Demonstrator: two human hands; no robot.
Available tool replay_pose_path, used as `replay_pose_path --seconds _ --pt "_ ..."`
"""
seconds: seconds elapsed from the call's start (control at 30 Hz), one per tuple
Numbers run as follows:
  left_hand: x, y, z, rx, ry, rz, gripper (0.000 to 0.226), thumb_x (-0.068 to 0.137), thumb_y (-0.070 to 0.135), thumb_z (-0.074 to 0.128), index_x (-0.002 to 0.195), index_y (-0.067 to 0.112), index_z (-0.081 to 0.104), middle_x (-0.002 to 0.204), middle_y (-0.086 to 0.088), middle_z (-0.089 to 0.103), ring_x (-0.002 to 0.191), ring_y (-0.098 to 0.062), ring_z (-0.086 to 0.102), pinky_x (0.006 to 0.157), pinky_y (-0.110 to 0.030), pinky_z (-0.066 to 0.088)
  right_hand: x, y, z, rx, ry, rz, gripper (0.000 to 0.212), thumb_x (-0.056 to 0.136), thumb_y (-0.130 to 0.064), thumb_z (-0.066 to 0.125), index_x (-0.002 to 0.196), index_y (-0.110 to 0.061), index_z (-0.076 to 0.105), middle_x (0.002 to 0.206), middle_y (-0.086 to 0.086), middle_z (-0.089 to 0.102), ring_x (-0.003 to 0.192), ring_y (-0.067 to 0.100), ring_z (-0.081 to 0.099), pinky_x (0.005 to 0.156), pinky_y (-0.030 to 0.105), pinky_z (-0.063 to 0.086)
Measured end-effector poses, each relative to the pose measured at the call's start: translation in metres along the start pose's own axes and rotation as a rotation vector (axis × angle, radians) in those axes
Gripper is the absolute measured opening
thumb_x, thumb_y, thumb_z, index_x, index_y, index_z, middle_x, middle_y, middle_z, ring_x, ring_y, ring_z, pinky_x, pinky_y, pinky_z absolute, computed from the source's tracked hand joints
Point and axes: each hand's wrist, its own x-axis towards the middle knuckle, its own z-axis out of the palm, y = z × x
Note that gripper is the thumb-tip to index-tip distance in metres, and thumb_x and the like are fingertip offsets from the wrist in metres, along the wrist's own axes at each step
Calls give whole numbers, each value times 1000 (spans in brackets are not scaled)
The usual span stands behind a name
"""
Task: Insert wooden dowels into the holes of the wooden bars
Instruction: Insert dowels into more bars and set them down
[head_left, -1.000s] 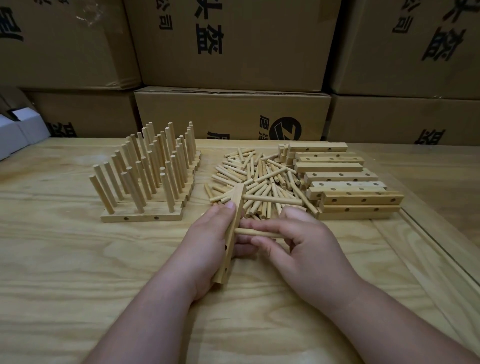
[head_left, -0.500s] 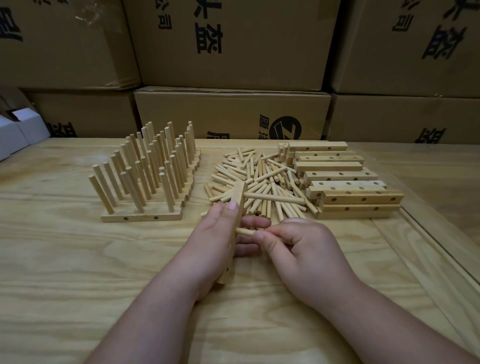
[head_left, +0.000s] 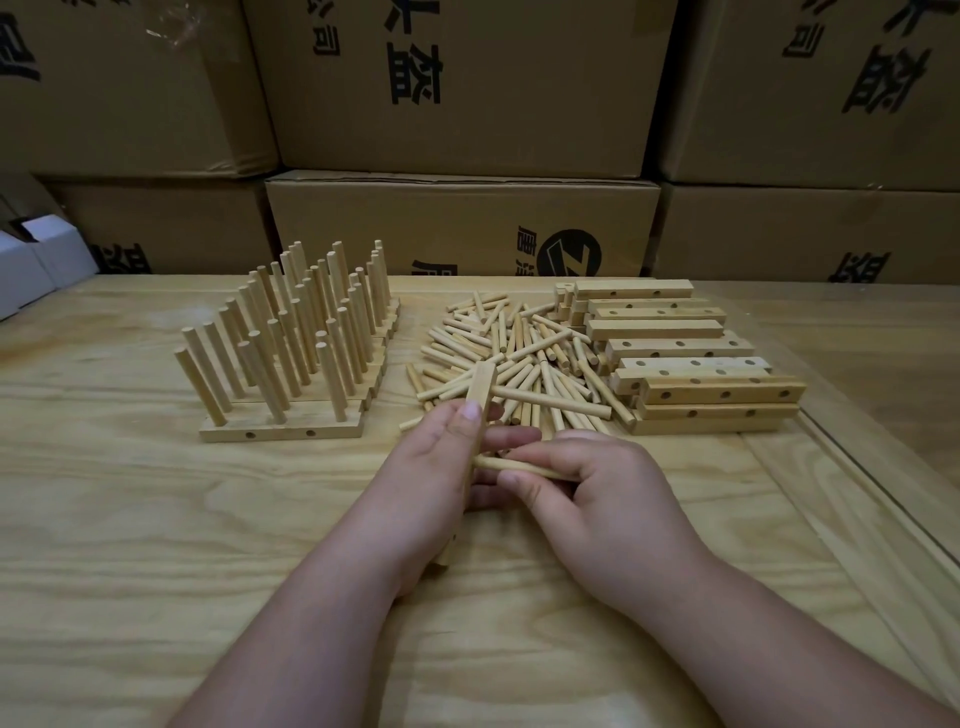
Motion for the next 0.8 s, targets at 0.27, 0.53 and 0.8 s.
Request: replay_pose_path --seconds 0.27,0.53,0.8 --pt "-1 -1 0 90 24 54 31 109 41 32 119 25 57 108 4 77 97 -17 75 83 -37 62 1 -7 5 239 -107 370 31 86 -32 76 62 -51 72 77 -32 70 83 -17 62 65 1 41" --pt "-3 4 -2 -3 30 0 36 109 38 33 119 18 61 107 -2 78 100 -23 74 87 -41 60 2 -9 1 263 -145 333 15 91 -28 71 77 -29 77 84 -44 64 81 -22 59 63 -2 38" --pt "-6 16 -4 -364 -44 -161 38 108 35 37 129 7 52 112 -19 75 101 -34 74 82 -42 63 3 -8 -16 -122 -105 24 20 90 -45 61 102 -40 75 86 -17 53 81 2 57 66 32 52"
